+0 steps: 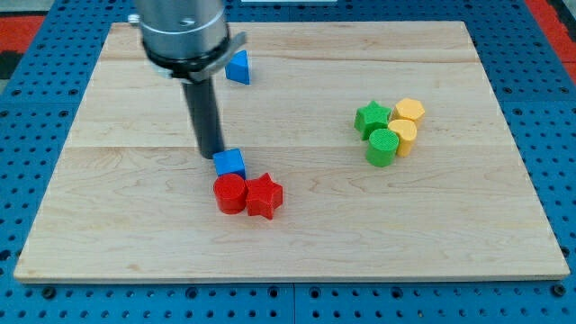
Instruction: Slide the blue cube above the red star
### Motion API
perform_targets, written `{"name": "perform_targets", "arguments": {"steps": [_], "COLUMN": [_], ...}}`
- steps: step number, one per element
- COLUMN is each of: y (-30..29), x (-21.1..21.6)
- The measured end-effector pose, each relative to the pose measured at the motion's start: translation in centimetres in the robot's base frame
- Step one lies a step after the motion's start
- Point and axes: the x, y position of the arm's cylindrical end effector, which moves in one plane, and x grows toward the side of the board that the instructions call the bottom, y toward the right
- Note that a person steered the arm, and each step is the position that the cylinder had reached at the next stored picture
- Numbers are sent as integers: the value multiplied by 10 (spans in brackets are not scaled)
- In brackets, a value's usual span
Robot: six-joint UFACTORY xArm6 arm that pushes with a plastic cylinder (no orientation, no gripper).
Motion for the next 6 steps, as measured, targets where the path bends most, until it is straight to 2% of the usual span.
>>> {"name": "perform_targets", "arguments": {"steps": [1,3,5,6], "y": [-23,9,58,53], "x": [6,30,30,8]}}
